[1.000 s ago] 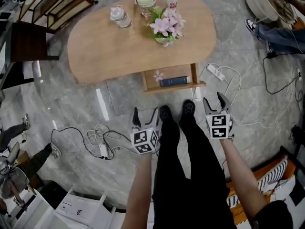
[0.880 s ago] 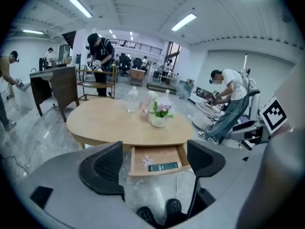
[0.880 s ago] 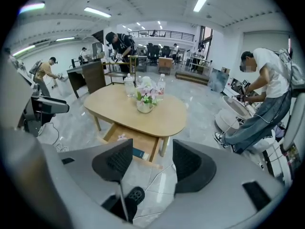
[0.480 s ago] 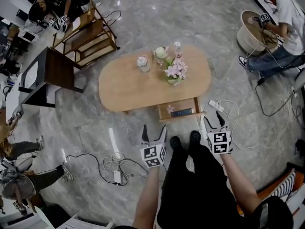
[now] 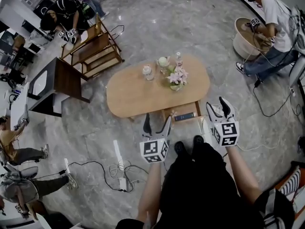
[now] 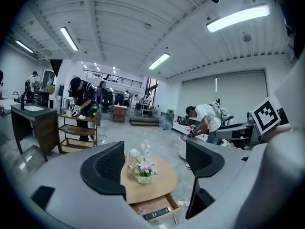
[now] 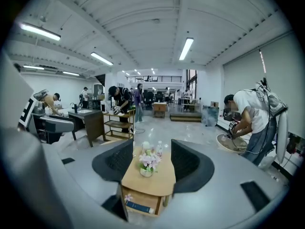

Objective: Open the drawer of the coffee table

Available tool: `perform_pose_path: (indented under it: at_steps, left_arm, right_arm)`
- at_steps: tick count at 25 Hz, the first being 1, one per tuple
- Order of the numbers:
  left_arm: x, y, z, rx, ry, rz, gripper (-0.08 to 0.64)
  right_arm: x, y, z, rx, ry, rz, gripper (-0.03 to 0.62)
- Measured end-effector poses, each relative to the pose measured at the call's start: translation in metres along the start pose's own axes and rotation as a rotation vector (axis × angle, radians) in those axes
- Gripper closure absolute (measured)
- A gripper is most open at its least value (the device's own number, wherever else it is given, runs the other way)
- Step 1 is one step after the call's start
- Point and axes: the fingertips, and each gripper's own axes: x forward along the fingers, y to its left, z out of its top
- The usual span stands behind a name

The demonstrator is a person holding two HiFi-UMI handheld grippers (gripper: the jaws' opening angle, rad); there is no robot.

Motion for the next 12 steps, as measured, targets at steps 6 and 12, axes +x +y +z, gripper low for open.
perform_pose_path:
  at_steps: [6, 12]
  left_arm:
    - [-0.010, 0.004, 0.066, -0.003, -0.078, -0.022, 0.156]
    - [-0.018, 0.022, 0.130, 0.037, -0.181, -0.008, 0.169]
  right_arm:
    - [-0.009, 0.007, 0.070, 0.007, -0.129, 0.018, 0.360]
    - [-0.002, 0.019, 0.124, -0.006, -0.223, 0.042, 0.360]
